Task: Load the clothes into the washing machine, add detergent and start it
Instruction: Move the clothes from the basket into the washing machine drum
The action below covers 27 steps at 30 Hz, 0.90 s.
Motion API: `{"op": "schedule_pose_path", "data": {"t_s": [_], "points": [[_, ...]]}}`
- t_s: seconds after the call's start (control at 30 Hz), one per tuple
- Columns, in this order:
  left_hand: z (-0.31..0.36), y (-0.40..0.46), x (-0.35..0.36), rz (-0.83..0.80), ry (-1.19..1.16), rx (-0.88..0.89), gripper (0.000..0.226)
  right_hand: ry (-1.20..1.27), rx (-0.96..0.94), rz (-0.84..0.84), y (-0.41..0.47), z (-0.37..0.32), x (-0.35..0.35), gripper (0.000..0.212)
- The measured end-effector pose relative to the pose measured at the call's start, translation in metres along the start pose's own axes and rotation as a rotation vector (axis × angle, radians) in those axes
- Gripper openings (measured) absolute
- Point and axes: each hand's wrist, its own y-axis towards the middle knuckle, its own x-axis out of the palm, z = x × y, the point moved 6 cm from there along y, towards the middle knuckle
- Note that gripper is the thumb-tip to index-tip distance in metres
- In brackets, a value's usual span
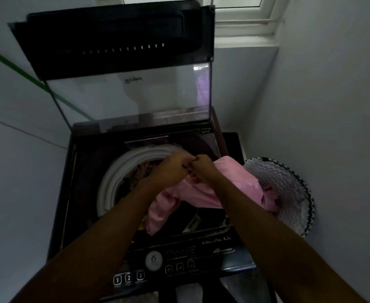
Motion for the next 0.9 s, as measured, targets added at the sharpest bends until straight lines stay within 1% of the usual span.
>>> {"op": "schedule_pose_path", "data": {"t_s": [0.13, 0.2, 0.27, 0.33, 0.4, 0.47, 0.53, 0.6, 0.67, 0.7, 0.73, 0.77, 0.8, 0.83, 0.87, 0.9], "points": [[0.029, 0.016, 0.008, 0.041, 0.001, 0.080, 0.031, -0.185, -0.198, 0.139, 0.007, -0.015, -0.038, 0.017], [0.038, 0.020, 0.016, 0.046, -0.041, 0.068, 0.033, -0.137, -0.253, 0.205, 0.004, -0.014, -0.063, 0.014], [0.049, 0.026, 0.027, 0.039, -0.070, 0.078, 0.041, -0.073, -0.276, 0.276, -0.002, -0.008, -0.092, 0.018], [0.065, 0.031, 0.042, 0.005, -0.080, 0.116, 0.045, -0.078, -0.289, 0.349, -0.006, 0.005, -0.120, 0.023], [0.082, 0.033, 0.056, -0.035, -0.069, 0.159, 0.047, -0.099, -0.291, 0.369, -0.009, 0.024, -0.142, 0.026], [0.101, 0.037, 0.073, -0.081, -0.051, 0.226, 0.044, -0.153, -0.263, 0.301, -0.006, 0.051, -0.154, 0.025], [0.121, 0.041, 0.090, -0.126, -0.010, 0.297, 0.039, -0.293, -0.262, 0.174, -0.005, 0.078, -0.159, 0.027], [0.134, 0.043, 0.108, -0.177, 0.119, 0.320, 0.041, -0.396, -0.270, 0.022, -0.008, 0.097, -0.157, 0.046], [0.141, 0.048, 0.130, -0.239, 0.220, 0.324, 0.057, -0.573, -0.217, -0.112, -0.009, 0.120, -0.156, 0.065], [0.138, 0.050, 0.139, -0.277, 0.265, 0.293, 0.067, -0.682, -0.177, -0.163, -0.011, 0.129, -0.154, 0.076], [0.136, 0.053, 0.149, -0.309, 0.323, 0.260, 0.076, -0.743, -0.140, -0.187, -0.010, 0.140, -0.153, 0.090], [0.132, 0.055, 0.157, -0.334, 0.376, 0.234, 0.082, -0.736, -0.114, -0.197, -0.009, 0.146, -0.152, 0.102], [0.129, 0.057, 0.163, -0.353, 0.408, 0.224, 0.086, -0.695, -0.097, -0.197, -0.008, 0.151, -0.150, 0.110], [0.129, 0.057, 0.166, -0.362, 0.426, 0.215, 0.089, -0.658, -0.087, -0.185, -0.004, 0.159, -0.147, 0.112], [0.127, 0.057, 0.168, -0.360, 0.434, 0.221, 0.090, -0.632, -0.083, -0.163, -0.003, 0.163, -0.144, 0.108], [0.126, 0.056, 0.171, -0.366, 0.436, 0.234, 0.091, -0.586, -0.074, -0.124, -0.004, 0.166, -0.145, 0.097]]}}
